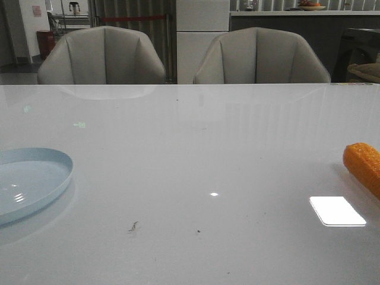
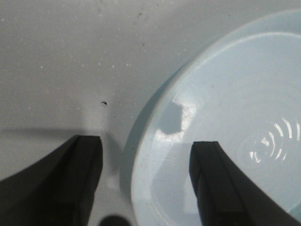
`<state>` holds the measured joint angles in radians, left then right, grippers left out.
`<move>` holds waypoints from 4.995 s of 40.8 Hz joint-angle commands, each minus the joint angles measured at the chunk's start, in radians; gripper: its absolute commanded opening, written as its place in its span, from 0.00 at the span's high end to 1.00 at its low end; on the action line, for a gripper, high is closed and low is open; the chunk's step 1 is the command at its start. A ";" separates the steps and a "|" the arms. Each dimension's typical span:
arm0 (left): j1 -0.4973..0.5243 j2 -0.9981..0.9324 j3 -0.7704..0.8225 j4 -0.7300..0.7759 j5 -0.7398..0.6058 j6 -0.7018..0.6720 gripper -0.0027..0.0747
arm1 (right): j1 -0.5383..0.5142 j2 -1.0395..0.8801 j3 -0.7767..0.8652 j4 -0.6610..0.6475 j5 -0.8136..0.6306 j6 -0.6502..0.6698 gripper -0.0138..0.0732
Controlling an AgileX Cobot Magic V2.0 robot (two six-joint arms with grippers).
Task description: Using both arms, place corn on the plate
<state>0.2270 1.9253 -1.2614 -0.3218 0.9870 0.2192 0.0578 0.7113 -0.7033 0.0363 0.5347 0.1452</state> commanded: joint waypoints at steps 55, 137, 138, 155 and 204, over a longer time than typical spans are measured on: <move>-0.279 -0.050 -0.283 -0.157 0.095 0.046 0.84 | -0.002 0.001 -0.037 0.000 -0.082 -0.001 0.16; -0.247 -0.359 -0.543 0.125 -0.052 -0.005 0.33 | -0.003 0.671 -0.463 -0.062 0.211 -0.051 0.21; -0.231 -0.368 -0.525 0.127 -0.055 -0.005 0.33 | -0.003 0.694 -0.489 -0.065 0.233 -0.051 0.21; -0.154 -0.655 -0.015 0.128 -0.442 0.024 0.33 | -0.003 0.999 -0.650 -0.075 0.360 -0.064 0.21; -0.154 -1.068 0.513 0.126 -0.677 0.044 0.33 | -0.003 1.189 -0.655 -0.071 0.398 -0.064 0.79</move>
<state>0.0707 0.8702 -0.7207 -0.1825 0.3900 0.2655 0.0578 1.9525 -1.3262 -0.0231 0.9340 0.0926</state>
